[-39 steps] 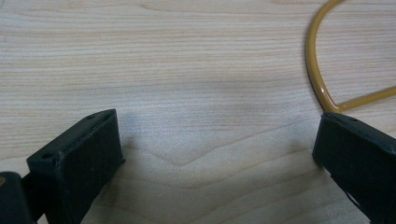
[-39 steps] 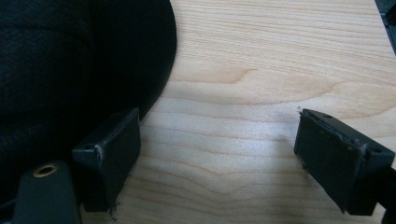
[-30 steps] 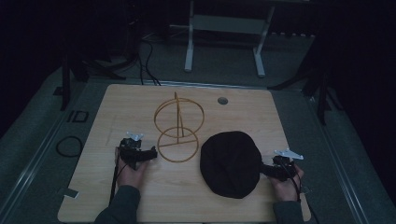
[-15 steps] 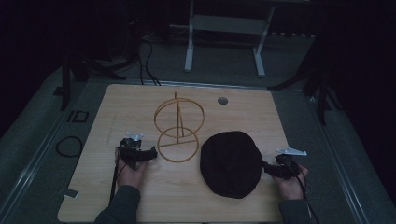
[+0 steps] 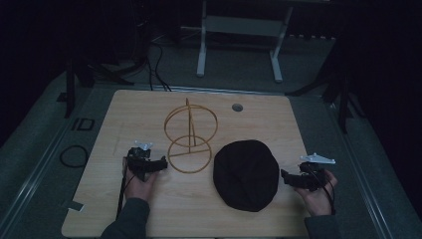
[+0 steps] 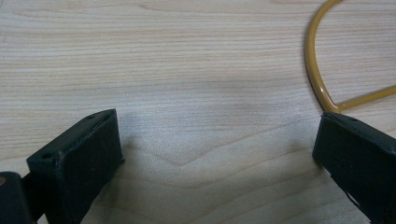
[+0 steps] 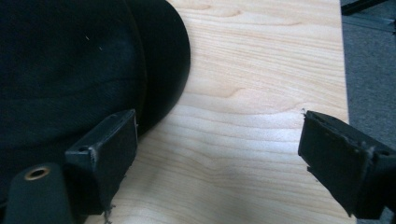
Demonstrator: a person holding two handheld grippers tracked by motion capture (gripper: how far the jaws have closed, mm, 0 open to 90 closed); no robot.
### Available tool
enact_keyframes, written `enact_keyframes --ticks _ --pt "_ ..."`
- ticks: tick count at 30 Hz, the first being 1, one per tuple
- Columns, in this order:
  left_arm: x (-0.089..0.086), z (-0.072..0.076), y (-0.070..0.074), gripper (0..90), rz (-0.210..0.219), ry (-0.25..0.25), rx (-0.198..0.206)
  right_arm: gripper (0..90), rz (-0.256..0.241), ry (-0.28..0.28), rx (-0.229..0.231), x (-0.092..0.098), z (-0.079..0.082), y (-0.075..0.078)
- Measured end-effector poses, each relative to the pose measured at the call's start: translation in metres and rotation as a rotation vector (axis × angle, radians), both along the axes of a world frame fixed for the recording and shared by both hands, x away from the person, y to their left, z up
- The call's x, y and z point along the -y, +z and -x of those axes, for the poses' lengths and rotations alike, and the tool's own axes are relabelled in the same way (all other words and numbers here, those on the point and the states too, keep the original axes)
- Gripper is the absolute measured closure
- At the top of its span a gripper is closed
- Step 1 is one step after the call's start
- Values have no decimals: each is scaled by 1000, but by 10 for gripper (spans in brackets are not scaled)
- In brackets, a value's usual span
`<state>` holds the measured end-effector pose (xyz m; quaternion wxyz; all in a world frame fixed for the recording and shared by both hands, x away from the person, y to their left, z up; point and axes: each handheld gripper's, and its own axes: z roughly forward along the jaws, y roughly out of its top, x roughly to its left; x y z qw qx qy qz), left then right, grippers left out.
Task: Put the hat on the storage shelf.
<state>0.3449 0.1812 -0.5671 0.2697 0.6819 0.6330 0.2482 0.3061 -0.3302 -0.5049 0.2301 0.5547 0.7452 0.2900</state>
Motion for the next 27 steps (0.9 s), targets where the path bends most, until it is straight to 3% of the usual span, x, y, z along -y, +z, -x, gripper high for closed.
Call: enact_keyframes --ticks 7,15,22,25,27 --pt "0 0 0 7 2 2 2 106 3 34 4 -9 3 15" --pt "0 0 0 7 2 1 2 106 -47 90 10 -27 2 20" --pt "0 0 0 7 2 1 2 106 -37 126 24 -40 -2 32" --pt "0 0 0 7 2 1 2 107 -41 151 14 -44 -4 35" --pt "0 0 0 7 2 0 2 107 -39 187 -18 -49 -7 34"
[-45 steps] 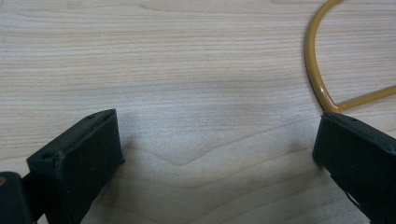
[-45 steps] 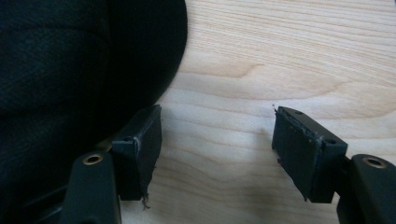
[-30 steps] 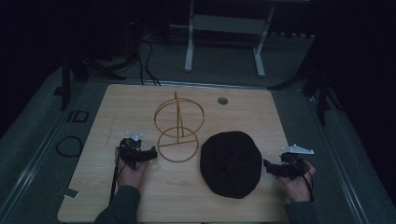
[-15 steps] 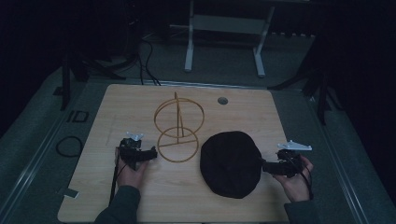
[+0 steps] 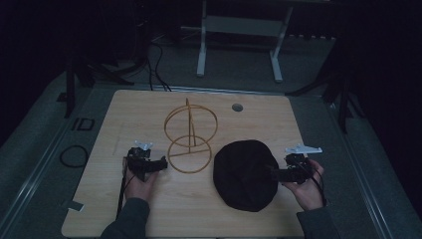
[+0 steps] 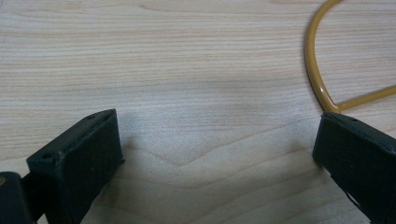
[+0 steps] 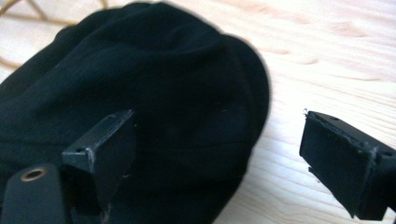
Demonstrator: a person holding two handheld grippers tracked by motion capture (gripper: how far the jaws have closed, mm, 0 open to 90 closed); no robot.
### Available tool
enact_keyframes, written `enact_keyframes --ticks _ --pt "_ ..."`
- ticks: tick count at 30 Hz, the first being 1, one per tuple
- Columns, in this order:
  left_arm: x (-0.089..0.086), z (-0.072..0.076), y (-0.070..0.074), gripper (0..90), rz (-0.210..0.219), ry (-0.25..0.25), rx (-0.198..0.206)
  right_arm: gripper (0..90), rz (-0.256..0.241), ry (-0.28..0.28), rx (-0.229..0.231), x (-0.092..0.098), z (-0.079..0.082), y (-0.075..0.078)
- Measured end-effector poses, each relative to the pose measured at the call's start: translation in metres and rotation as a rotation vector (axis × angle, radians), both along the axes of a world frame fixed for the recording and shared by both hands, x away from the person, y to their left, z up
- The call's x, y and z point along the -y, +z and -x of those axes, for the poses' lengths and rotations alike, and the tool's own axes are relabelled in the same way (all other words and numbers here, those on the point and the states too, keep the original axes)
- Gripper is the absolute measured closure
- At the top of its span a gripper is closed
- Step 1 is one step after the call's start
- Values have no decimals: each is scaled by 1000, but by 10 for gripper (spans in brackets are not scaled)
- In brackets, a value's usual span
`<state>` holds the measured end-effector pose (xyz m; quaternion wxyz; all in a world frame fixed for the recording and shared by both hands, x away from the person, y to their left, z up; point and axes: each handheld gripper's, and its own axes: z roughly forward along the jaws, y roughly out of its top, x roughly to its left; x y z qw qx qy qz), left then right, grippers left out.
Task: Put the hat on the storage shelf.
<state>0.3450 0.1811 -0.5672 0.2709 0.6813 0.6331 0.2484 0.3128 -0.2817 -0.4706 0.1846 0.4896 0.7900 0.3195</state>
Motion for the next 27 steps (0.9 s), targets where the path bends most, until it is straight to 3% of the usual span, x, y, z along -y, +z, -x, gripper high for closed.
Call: enact_keyframes --ticks 4,12,16,21,27 --pt "0 0 0 7 0 -1 0 107 28 26 -20 -5 -3 1" --pt "0 0 0 7 -1 -3 -2 107 -27 67 -27 -10 -8 19" --pt "0 0 0 7 -1 -3 -2 107 -28 79 -29 -16 -13 25" --pt "0 0 0 7 -1 -3 -2 107 -43 107 -20 -34 -21 34" --pt "0 0 0 7 -1 -3 -2 107 -43 115 -21 -49 -30 35"
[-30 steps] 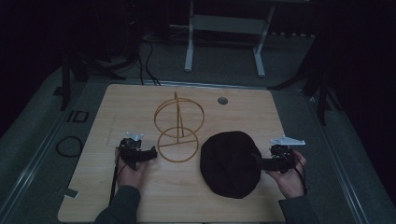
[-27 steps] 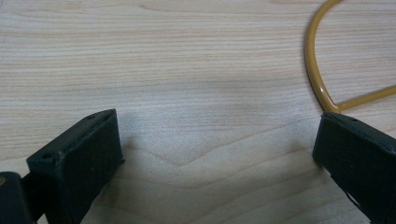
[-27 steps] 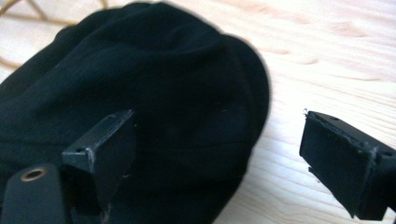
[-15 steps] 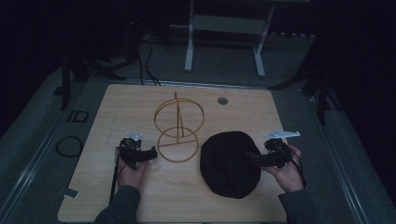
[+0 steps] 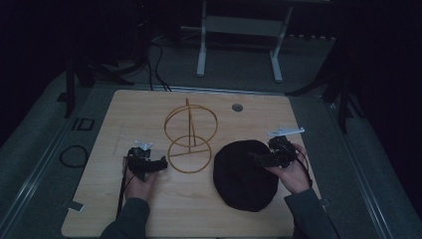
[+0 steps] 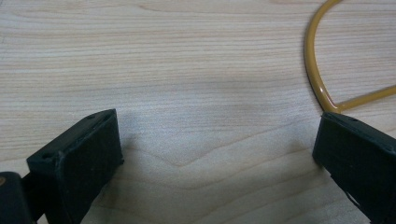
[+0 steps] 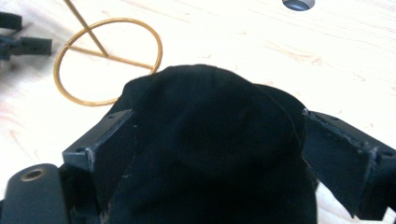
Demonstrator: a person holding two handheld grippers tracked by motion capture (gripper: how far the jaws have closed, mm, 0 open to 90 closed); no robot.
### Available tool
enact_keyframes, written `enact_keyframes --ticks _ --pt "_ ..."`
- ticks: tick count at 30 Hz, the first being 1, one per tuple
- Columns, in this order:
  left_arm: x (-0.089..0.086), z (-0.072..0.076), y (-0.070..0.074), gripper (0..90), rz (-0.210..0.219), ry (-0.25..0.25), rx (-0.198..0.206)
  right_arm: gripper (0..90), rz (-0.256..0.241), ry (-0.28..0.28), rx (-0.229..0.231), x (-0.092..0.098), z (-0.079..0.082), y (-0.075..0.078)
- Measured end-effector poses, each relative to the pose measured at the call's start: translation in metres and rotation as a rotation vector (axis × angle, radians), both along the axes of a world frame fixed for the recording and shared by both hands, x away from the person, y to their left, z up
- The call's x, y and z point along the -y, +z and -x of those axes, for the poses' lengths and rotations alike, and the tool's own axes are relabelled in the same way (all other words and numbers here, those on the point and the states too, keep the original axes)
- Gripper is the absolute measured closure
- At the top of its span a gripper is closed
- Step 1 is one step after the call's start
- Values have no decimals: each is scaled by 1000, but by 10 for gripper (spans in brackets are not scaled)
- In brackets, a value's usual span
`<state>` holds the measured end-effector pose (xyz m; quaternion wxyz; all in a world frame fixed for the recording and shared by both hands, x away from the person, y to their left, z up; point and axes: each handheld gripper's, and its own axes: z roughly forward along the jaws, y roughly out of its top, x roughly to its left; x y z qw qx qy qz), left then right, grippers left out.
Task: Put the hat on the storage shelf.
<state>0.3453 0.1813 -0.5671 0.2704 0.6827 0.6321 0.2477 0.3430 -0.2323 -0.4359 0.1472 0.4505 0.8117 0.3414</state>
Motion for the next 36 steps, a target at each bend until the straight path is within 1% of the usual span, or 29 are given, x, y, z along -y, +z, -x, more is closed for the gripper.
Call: enact_keyframes --ticks 1,5,7,8,11,16,17,19,20,23,25,28,29,30,32,34,36 --pt "0 0 0 7 0 0 0 106 0 -9 -7 -5 -5 -3" --pt "0 0 0 7 0 0 -1 106 4 -18 -24 -14 -13 -9" --pt "0 0 0 7 0 0 -1 106 6 -20 -30 -16 -14 -11" --pt "0 0 0 7 0 0 0 106 14 -27 -45 -19 -17 -16" --pt "0 0 0 7 0 0 0 98 32 -46 -55 -20 -18 -23" --pt "0 0 0 7 0 0 0 93 -2 -78 -59 -12 -12 -31" --pt "0 0 0 7 0 0 0 93 -2 -78 -59 -12 -12 -31" --pt "0 0 0 7 0 0 0 91 1 -95 -60 -9 -10 -35" --pt "0 0 0 7 0 0 2 92 -27 -98 -74 -6 -8 -38" --pt "0 0 0 7 0 1 2 92 -87 -78 -111 -5 -5 -44" --pt "0 0 0 7 0 1 2 92 -116 -78 -129 -5 -3 -48" --pt "0 0 0 7 0 1 2 92 -128 -82 -155 -8 -3 -54" --pt "0 0 0 7 0 1 2 92 -128 -82 -155 -8 -3 -54" --pt "0 0 0 7 0 1 2 93 -124 -85 -173 -11 -3 -58" --pt "0 0 0 7 0 1 2 99 -126 -88 -179 -12 -4 -60" --pt "0 0 0 7 0 1 2 143 -120 -85 -179 -13 -5 -61" --pt "0 0 0 7 0 1 2 220 -117 -79 -192 -15 -5 -61"
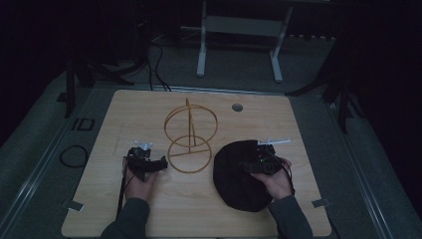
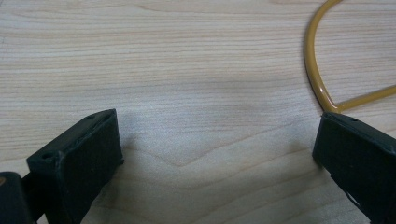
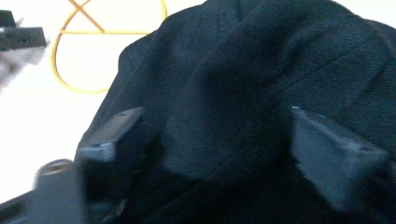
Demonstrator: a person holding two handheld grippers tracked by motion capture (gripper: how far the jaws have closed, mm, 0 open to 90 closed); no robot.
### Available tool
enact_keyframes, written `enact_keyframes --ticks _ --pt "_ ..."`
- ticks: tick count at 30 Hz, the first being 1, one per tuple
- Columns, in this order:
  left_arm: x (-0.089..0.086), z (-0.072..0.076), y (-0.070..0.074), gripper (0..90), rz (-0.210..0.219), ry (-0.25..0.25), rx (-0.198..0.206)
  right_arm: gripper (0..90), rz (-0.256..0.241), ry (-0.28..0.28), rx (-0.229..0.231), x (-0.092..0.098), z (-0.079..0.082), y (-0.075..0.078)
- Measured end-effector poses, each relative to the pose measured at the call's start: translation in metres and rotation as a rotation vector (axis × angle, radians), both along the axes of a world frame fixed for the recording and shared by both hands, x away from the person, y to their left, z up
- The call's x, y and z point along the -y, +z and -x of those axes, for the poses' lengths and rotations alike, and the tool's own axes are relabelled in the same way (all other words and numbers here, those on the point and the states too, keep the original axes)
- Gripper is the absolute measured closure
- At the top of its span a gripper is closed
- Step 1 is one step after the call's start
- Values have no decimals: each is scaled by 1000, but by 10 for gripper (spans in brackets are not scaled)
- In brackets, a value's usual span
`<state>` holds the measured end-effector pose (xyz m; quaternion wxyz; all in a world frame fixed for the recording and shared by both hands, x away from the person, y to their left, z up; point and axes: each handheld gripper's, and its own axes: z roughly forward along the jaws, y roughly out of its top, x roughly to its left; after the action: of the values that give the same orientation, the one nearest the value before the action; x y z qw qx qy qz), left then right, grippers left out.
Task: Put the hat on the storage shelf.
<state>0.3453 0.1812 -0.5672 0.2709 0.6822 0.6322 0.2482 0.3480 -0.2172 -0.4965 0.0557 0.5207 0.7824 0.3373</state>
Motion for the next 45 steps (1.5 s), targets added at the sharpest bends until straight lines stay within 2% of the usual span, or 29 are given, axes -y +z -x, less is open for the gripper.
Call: enact_keyframes --ticks 2,3,8,9,10,12,14,15,25,31,45 --pt "0 0 0 7 0 0 0 220 6 2 -4 -1 0 0" --pt "0 0 0 7 0 0 0 384 5 4 -6 -2 -1 0" --pt "0 0 0 7 0 0 0 662 17 17 -34 -2 -2 -3" --pt "0 0 0 7 0 0 0 662 17 17 -34 -2 -2 -3" --pt "0 0 0 7 0 0 0 760 21 23 -40 -1 -2 -4" --pt "0 0 0 8 0 0 0 822 18 24 -48 2 -2 -4" --pt "0 0 0 7 0 0 0 822 17 27 -46 3 -2 -3" --pt "0 0 0 7 0 0 0 855 15 39 -45 4 -2 -1" --pt "0 0 0 7 0 -1 -1 862 64 93 -4 2 -1 21" --pt "0 0 0 7 0 -1 -1 864 90 106 28 5 -2 37" --pt "0 0 0 7 0 -1 -2 863 117 120 86 12 -5 63"
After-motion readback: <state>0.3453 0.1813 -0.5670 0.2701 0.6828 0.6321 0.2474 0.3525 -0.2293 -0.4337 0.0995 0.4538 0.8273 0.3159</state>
